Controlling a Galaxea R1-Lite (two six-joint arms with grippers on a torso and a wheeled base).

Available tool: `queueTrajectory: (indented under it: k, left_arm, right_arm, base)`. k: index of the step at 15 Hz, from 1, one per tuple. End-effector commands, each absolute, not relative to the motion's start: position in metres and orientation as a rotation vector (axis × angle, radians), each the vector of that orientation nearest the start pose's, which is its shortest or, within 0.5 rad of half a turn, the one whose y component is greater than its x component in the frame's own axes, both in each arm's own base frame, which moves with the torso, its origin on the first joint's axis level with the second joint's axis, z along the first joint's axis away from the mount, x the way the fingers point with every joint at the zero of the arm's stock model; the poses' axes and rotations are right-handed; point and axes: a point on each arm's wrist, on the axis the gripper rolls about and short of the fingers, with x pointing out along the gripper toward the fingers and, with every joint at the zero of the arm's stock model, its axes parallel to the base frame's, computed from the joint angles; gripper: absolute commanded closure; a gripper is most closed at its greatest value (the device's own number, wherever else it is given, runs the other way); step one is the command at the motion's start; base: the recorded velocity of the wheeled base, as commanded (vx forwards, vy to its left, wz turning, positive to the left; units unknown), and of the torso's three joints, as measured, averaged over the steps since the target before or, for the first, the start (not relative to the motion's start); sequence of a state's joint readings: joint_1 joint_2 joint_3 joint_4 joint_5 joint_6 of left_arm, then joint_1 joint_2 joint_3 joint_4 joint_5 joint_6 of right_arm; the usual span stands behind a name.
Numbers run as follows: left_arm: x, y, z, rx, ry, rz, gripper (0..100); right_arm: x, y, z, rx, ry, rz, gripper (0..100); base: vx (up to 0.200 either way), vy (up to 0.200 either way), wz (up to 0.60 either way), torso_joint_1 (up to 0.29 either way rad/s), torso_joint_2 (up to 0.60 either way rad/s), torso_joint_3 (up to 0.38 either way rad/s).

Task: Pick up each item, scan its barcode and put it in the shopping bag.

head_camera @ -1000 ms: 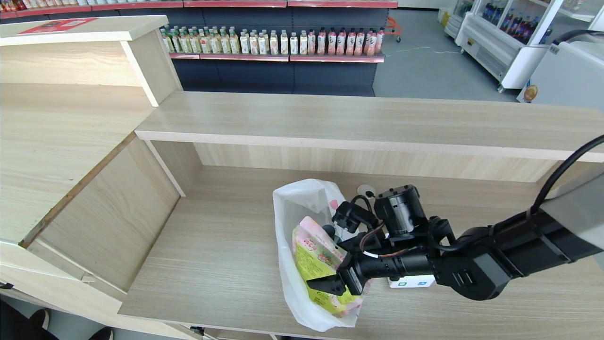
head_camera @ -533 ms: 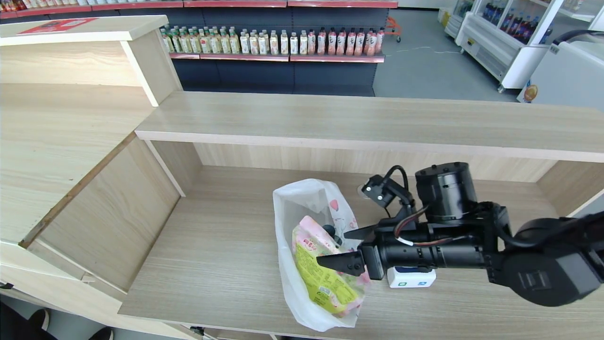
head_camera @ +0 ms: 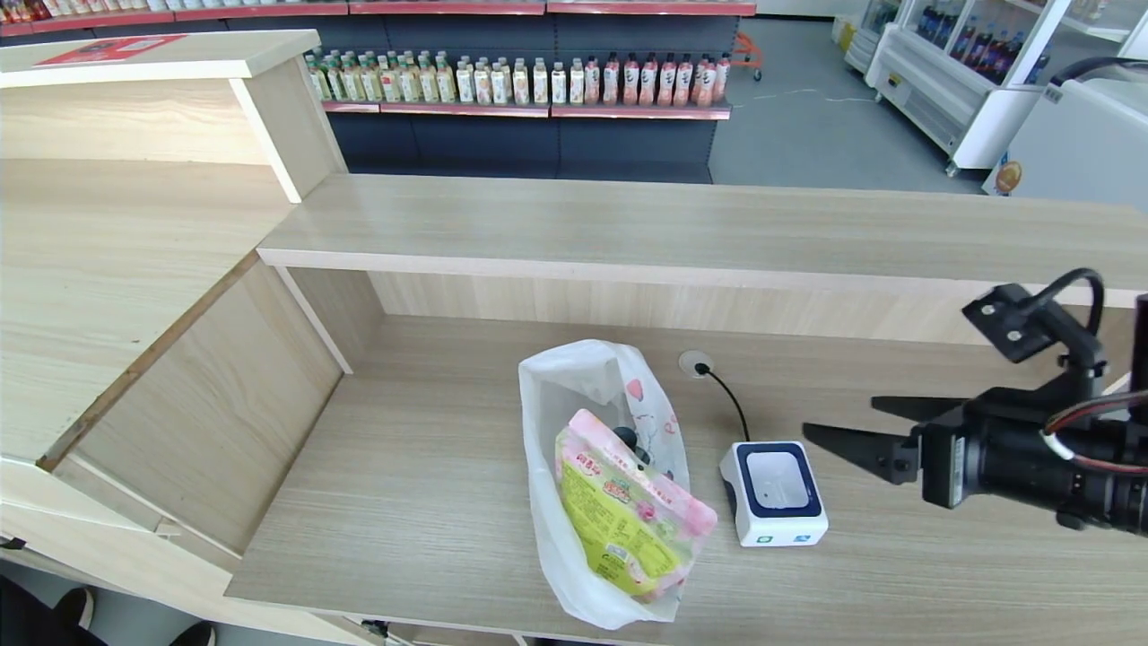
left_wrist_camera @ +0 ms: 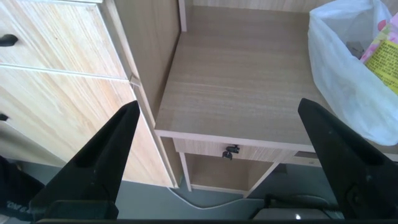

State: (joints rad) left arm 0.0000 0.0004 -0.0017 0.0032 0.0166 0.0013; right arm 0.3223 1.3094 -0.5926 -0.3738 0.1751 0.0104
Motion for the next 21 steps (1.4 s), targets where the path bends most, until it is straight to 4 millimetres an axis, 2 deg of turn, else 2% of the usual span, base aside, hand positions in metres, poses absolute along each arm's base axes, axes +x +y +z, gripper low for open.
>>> queueTrajectory:
  k: [1, 4, 5, 8, 10, 13, 15, 19, 21]
  left_arm:
    - [-0.023, 0.000, 0.076, 0.002, 0.002, 0.017, 0]
    - [-0.023, 0.000, 0.076, 0.002, 0.002, 0.017, 0]
    - [-0.023, 0.000, 0.076, 0.002, 0.002, 0.017, 0]
    - [-0.023, 0.000, 0.076, 0.002, 0.002, 0.017, 0]
    - [-0.023, 0.000, 0.076, 0.002, 0.002, 0.017, 0]
    - [-0.023, 0.000, 0.076, 0.002, 0.002, 0.017, 0]
    - [-0.023, 0.000, 0.076, 0.002, 0.002, 0.017, 0]
    - [-0.023, 0.000, 0.076, 0.002, 0.002, 0.017, 0]
    - [-0.023, 0.000, 0.076, 0.002, 0.002, 0.017, 0]
  right_arm:
    - [0.153, 0.031, 0.214, -0.068, 0.257, 0.207, 0]
    - [0.103, 0.008, 0.180, -0.051, 0.267, 0.055, 0]
    - [0.074, 0.005, 0.159, -0.049, 0.252, 0.039, 0]
    - [0.031, 0.000, 0.116, -0.053, 0.195, -0.030, 0]
    - [0.010, -0.002, 0.100, -0.051, 0.140, -0.037, 0]
    - [-0.015, -0.002, 0.080, -0.045, 0.088, -0.084, 0]
    - [-0.022, -0.002, 0.080, -0.056, 0.010, -0.090, 0]
    - [-0.023, -0.002, 0.081, -0.039, -0.055, -0.081, 0]
    - [-0.023, -0.001, 0.079, 0.006, -0.032, -0.060, 0]
  base:
    - [0.000, 0.000, 0.00, 0.000, 0.00, 0.000]
    - [0.000, 0.000, 0.00, 0.000, 0.00, 0.000]
    - [0.000, 0.000, 0.00, 0.000, 0.00, 0.000]
    - [0.000, 0.000, 0.00, 0.000, 0.00, 0.000]
    - [0.000, 0.000, 0.00, 0.000, 0.00, 0.000]
    - [0.000, 0.000, 0.00, 0.000, 0.00, 0.000]
    - [0.000, 0.000, 0.00, 0.000, 0.00, 0.000]
    - [0.000, 0.000, 0.00, 0.000, 0.00, 0.000]
    - [0.000, 0.000, 0.00, 0.000, 0.00, 0.000]
